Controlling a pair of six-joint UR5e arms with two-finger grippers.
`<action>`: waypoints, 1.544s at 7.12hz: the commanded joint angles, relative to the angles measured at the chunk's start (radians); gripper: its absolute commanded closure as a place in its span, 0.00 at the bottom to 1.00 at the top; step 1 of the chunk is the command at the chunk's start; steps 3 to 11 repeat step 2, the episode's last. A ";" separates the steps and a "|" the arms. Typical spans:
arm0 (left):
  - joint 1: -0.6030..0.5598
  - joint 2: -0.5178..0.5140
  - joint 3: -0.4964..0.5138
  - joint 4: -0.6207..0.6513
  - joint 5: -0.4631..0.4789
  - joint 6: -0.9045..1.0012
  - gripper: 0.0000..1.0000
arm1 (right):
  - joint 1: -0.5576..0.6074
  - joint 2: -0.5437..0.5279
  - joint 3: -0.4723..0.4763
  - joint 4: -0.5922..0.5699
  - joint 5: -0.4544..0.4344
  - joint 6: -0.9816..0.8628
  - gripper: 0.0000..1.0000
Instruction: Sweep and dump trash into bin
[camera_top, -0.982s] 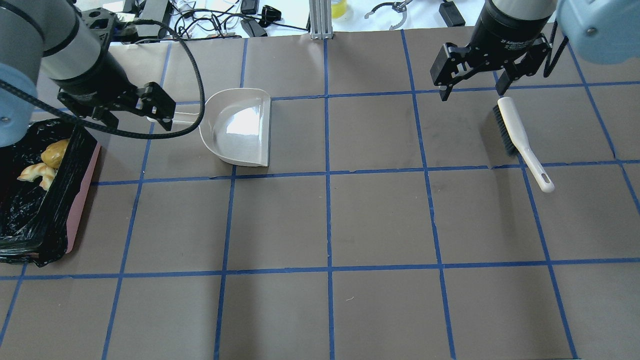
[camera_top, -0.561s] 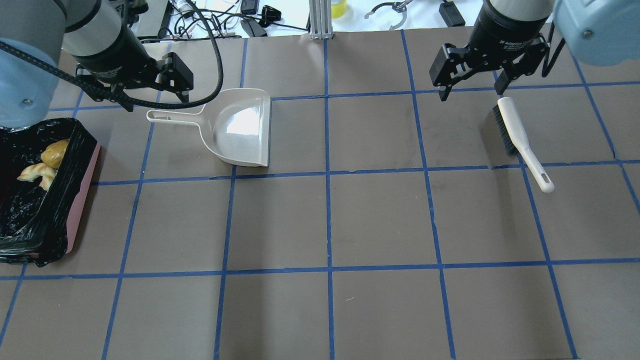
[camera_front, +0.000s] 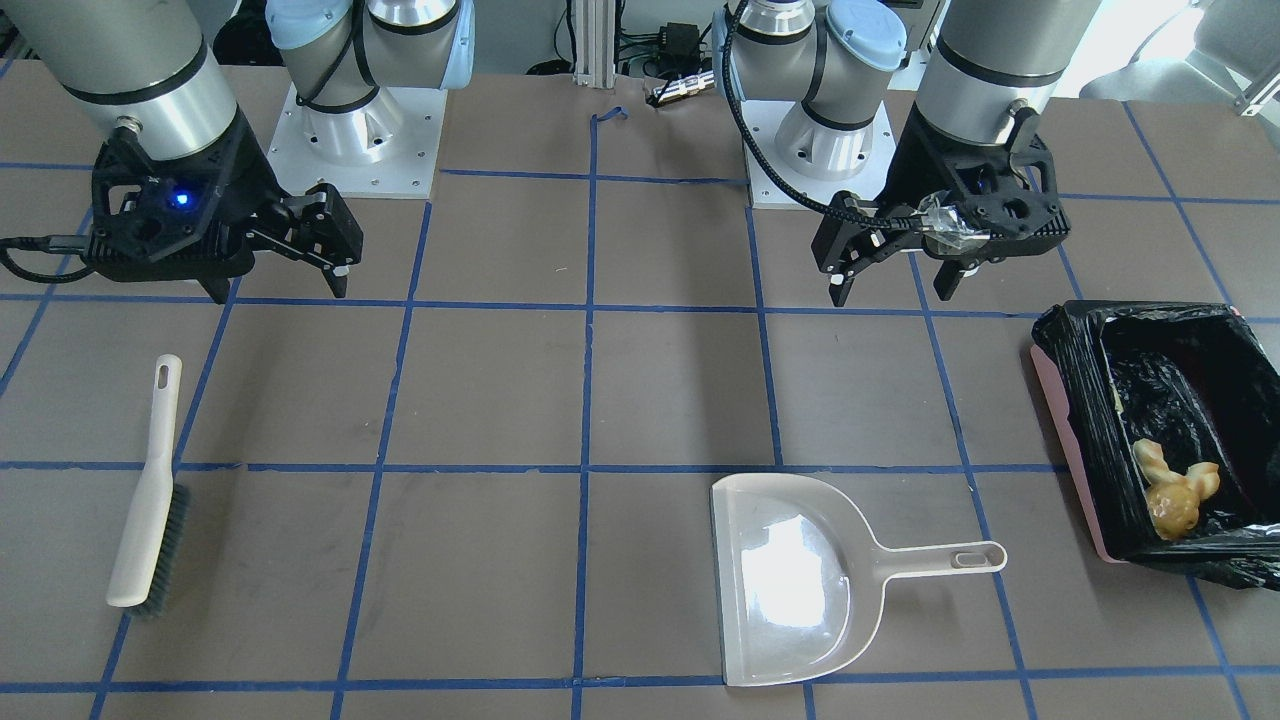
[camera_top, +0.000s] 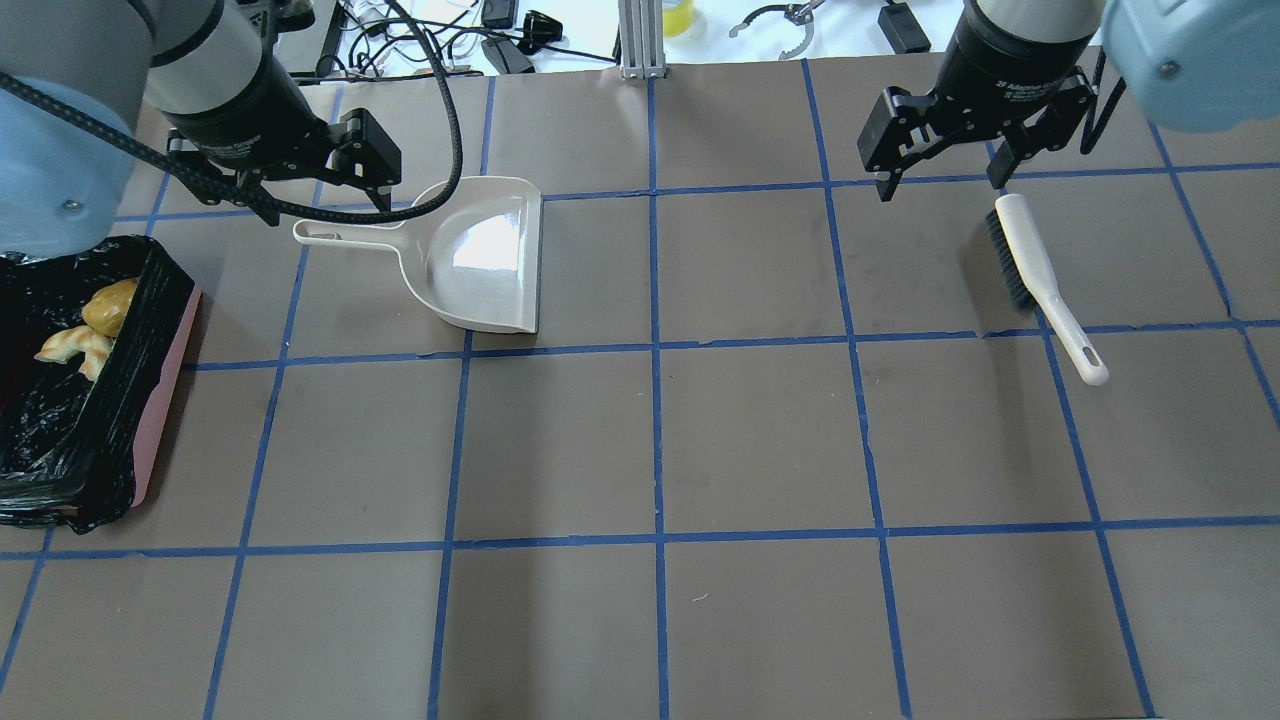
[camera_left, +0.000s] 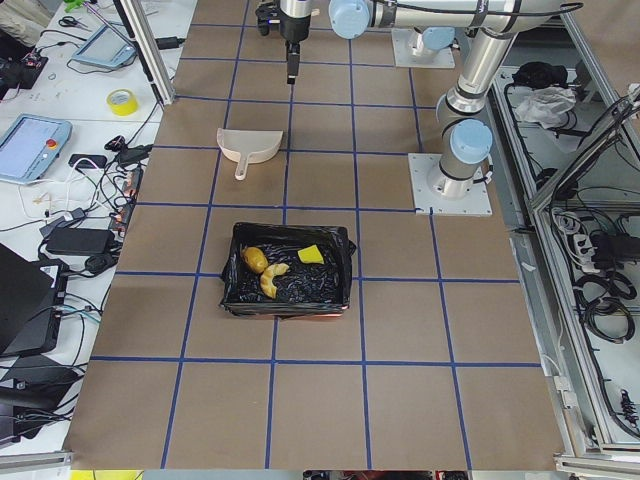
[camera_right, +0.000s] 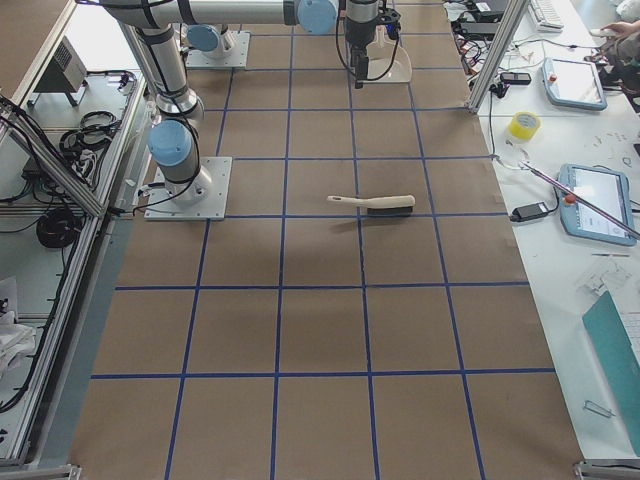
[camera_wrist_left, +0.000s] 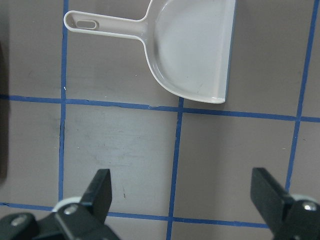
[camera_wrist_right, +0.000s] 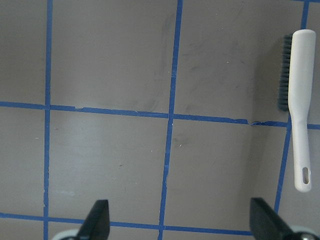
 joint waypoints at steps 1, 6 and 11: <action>-0.001 0.003 -0.004 0.000 0.002 0.001 0.00 | -0.001 0.001 0.000 -0.001 0.000 -0.004 0.00; -0.001 0.004 -0.004 0.000 0.002 0.001 0.00 | -0.001 -0.001 0.000 -0.001 0.000 -0.001 0.00; -0.001 0.004 -0.004 0.000 0.002 0.001 0.00 | -0.001 -0.001 0.000 -0.001 0.000 -0.001 0.00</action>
